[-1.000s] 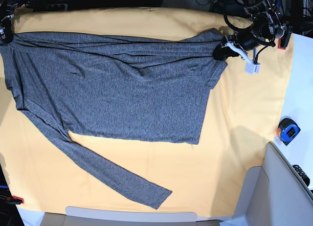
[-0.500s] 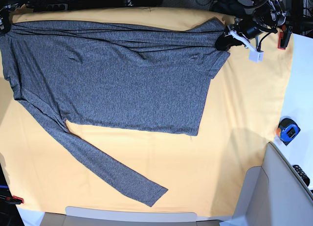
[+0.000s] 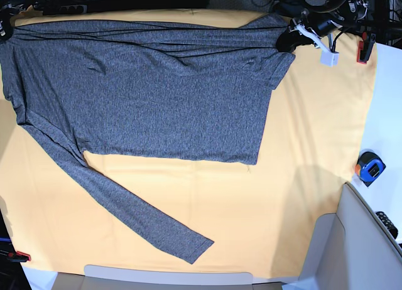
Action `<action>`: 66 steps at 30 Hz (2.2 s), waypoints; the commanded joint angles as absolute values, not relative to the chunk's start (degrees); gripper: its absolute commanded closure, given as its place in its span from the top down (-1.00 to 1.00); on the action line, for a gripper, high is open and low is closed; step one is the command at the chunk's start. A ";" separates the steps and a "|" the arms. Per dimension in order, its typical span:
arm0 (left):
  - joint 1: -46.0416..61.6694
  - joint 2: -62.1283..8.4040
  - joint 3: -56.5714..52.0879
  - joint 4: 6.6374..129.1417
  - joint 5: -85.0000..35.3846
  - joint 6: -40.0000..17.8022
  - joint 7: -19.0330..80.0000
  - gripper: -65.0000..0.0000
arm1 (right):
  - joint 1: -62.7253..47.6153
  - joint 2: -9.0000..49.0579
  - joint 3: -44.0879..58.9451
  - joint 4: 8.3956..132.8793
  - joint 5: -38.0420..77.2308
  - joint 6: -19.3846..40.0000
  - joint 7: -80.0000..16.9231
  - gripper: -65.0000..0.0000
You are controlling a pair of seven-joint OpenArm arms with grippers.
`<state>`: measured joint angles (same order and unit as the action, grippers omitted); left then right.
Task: Fold the T-shirt properly
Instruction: 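Pull the grasped shoulder corner away from the shirt body, stretching it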
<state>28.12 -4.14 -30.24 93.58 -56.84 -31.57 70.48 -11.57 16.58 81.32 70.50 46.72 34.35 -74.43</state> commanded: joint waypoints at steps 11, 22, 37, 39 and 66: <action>30.99 -4.26 -32.13 92.79 -46.46 -29.76 76.62 -1.00 | -13.93 16.66 81.36 70.29 38.81 32.92 -77.32 -1.00; 30.81 -4.53 -32.22 92.79 -46.37 -29.76 76.62 -0.40 | -15.16 16.84 81.36 70.20 38.81 32.84 -77.32 -0.73; 30.73 -6.29 -35.03 92.79 -46.46 -29.67 76.62 -0.39 | -16.31 16.92 81.89 70.20 39.16 32.84 -77.32 -0.13; 30.64 -7.87 -35.65 92.88 -46.46 -29.67 76.62 -0.39 | -16.31 16.92 81.89 70.20 39.16 32.84 -77.32 -0.13; 37.85 -17.27 -18.68 117.58 -48.13 -29.76 76.53 -0.25 | -16.31 16.75 81.89 70.20 39.16 32.84 -77.32 -0.13</action>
<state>37.43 -16.86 -18.61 116.64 -47.42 -29.80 76.49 -15.51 16.67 82.08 70.39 44.07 33.21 -73.56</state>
